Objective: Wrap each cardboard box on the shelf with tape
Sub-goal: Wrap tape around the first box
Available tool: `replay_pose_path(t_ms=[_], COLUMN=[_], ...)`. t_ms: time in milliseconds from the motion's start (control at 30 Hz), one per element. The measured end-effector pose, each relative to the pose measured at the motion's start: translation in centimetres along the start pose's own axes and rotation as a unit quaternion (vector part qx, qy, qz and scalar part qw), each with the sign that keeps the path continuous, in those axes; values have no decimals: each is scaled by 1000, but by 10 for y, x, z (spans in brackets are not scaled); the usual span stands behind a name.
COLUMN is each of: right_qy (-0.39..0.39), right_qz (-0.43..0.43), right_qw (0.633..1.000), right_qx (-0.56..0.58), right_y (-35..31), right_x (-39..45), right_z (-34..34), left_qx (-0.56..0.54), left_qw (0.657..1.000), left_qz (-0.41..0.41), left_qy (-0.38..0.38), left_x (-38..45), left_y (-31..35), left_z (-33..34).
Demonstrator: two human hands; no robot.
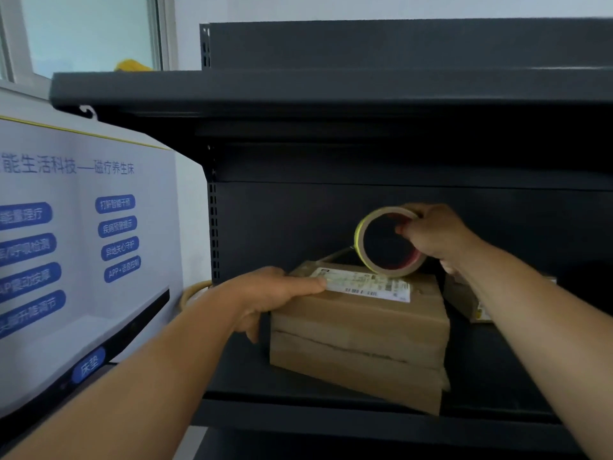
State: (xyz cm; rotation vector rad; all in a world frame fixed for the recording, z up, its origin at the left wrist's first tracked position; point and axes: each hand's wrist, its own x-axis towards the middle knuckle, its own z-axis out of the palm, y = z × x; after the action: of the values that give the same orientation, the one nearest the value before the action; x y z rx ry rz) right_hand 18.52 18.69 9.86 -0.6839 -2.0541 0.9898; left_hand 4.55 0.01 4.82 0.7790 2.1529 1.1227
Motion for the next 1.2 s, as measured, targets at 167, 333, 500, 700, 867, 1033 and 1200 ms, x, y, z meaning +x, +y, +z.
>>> replay_pose_path(t_ms=[167, 333, 500, 700, 867, 1033, 1200], right_qy=[34, 43, 55, 27, 3, -1, 2], right_qz=[30, 71, 48, -38, -106, -135, -167], right_qw=[998, 996, 997, 998, 993, 990, 985], right_qx=[39, 43, 34, 34, 50, 49, 43], right_y=[16, 48, 49, 31, 9, -1, -5], right_x=[-7, -24, -18, -5, 0, 4, 5], right_z=[-9, 1, 10, 48, 102, 116, 104], left_qx=[28, 95, 153, 324, 462, 402, 420], left_qw=[999, 986, 977, 939, 878, 899, 894], left_qz=[34, 134, 150, 106, 94, 141, 126], left_qy=[-21, -24, 7, 53, 80, 105, 89], left_x=[3, 2, -4, -18, -16, 0, -1], left_y=[8, 8, 7, 6, 14, -3, -4], left_z=[4, 5, 6, -13, -17, -26, -24])
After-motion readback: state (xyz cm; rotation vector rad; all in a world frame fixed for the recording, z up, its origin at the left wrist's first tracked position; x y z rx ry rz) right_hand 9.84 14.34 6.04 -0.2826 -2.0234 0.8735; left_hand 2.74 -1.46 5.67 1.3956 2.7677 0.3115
